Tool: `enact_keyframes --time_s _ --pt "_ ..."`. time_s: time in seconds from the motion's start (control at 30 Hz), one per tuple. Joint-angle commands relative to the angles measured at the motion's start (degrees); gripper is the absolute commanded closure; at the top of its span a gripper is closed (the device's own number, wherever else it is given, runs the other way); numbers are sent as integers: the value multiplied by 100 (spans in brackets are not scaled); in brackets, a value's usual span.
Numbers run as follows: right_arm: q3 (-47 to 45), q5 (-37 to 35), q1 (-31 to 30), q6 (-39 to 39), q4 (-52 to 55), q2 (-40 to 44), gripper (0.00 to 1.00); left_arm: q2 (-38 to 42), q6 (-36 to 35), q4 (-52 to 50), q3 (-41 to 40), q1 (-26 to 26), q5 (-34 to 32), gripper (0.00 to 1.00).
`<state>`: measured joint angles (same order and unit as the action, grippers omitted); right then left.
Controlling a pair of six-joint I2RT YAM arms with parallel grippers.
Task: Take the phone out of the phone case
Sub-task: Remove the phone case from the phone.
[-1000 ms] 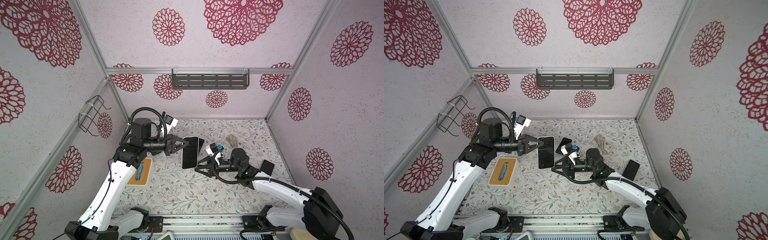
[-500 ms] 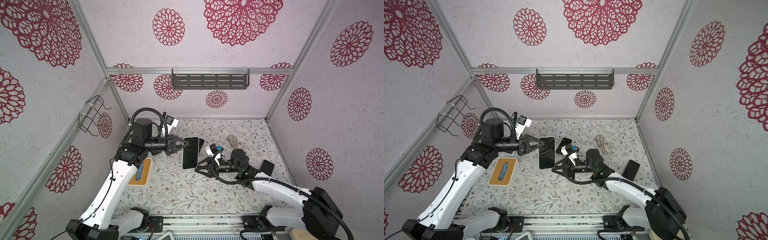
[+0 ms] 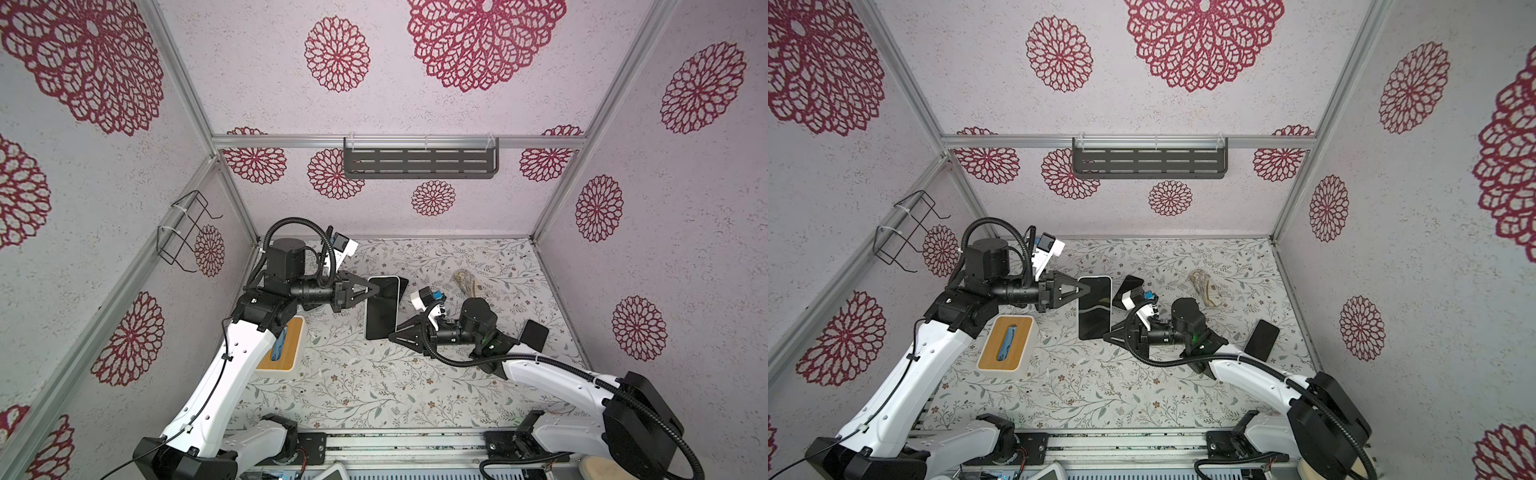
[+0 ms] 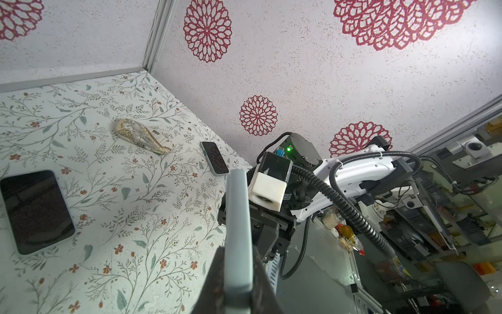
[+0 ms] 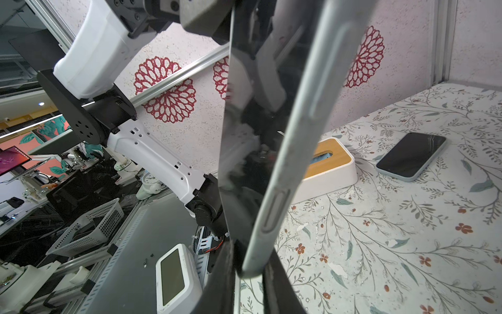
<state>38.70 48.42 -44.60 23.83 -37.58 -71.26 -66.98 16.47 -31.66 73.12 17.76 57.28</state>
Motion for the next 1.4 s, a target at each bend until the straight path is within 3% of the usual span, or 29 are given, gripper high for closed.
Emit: enact_keyframes --time_s 0.0,0.13,0.57,0.97,1.37 --pt "94 141 -32 -122 -440 65 87 96 72 341 -30 36 36 100" --pt "8 89 -27 -229 -530 75 89 59 390 621 -109 42 2 100" --pt "-126 -499 -31 -989 -812 119 89 -503 2667 2717 -574 60 -96 100" --pt "-256 -1227 -40 -1633 -1442 179 89 -684 3126 3144 -796 203 -212 100" --pt "-450 -1317 -33 -1966 -2085 62 86 -963 3460 3552 -993 238 -274 100"
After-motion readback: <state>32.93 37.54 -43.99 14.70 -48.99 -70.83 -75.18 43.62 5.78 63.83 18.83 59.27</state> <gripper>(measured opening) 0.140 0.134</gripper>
